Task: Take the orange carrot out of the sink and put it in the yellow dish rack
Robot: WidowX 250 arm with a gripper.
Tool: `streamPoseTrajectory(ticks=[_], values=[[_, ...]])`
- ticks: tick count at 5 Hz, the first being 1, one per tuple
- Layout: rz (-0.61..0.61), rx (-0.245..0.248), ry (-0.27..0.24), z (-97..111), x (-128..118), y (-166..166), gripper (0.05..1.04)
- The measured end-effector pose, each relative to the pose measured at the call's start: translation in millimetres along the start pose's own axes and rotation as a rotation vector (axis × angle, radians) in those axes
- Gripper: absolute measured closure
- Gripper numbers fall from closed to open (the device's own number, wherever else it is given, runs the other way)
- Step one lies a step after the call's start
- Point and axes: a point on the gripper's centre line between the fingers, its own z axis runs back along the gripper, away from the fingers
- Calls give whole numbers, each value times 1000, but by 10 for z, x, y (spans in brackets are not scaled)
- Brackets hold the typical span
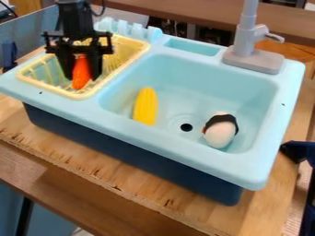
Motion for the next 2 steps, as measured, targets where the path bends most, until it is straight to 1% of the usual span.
streamPoseTrajectory(ticks=[1, 2], values=[[26, 14, 30, -56, 69, 107, 523], [17, 0, 48, -212, 142, 115, 523]])
